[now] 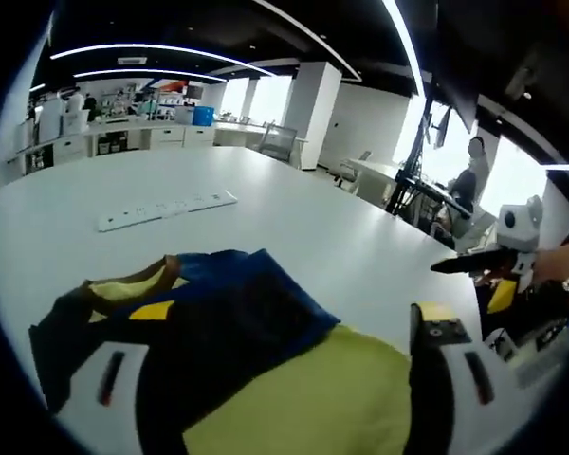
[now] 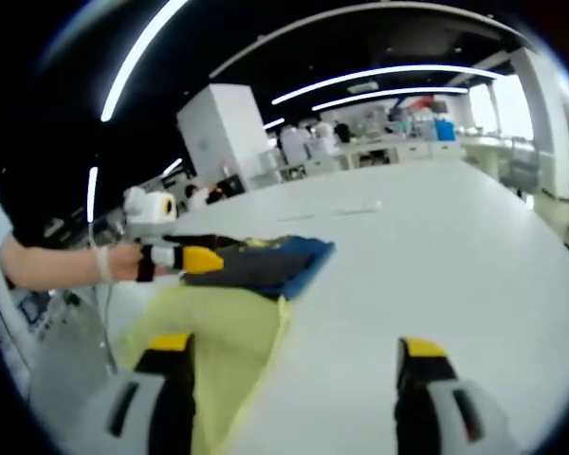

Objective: Fold the garment on the visible template until the final outline fits inside the template.

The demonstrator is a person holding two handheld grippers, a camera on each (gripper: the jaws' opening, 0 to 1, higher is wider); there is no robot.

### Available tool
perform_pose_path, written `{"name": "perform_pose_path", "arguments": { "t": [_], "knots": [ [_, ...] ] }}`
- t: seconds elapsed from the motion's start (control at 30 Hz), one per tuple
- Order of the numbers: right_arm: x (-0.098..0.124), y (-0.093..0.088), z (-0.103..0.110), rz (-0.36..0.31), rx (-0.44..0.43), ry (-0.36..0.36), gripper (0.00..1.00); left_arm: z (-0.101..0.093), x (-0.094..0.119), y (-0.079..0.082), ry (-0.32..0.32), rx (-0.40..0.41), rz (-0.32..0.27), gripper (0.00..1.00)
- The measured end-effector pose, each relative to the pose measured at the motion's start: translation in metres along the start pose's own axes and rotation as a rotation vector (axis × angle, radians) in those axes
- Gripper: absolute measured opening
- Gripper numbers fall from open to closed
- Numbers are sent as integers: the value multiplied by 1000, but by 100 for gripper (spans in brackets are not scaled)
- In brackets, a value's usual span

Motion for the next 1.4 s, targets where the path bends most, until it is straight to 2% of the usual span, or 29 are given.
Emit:
{"name": "perform_pose_path", "arguments": {
  "t": [0.23, 0.4, 0.5, 0.7, 0.77, 0.9, 1.07, 1.2, 1.4],
  "knots": [
    [-5, 7, 12, 1, 33, 10, 87, 12, 34, -13, 32, -2, -14, 99],
    [-8, 8, 20, 15, 68, 16, 87, 21, 65, -31, 57, 18, -25, 99],
    [-10, 7, 24, 24, 79, 22, 87, 26, 83, -46, 59, 41, -30, 99],
    [-14, 4, 34, 52, 119, 34, 86, 43, 122, -79, 110, 36, 11, 98],
    [-15, 3, 38, 58, 127, 39, 86, 39, 131, -89, 123, 45, 21, 97],
    [-18, -1, 43, 75, 147, 48, 85, 44, 150, -107, 147, 60, 33, 96],
    [-22, -13, 51, 118, 177, 62, 85, 45, 166, -134, 158, 88, 73, 95],
    [-23, -30, 55, 182, 220, 71, 83, 43, 175, -157, 163, 97, 122, 93],
    [-22, -53, 55, 248, 268, 67, 80, 39, 185, -180, 146, 122, 182, 85]
  ]
}}
Point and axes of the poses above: the point that each gripper's makers call its tool centre point, and the gripper's own axes: x roughly backward along the fingers, z roughly to its left, y roughly out of its top, the point moved 5 cm from there along x, roughly backward along the fingers, and after that the axes turned 15 degrees about z, right-handed, at the moved point
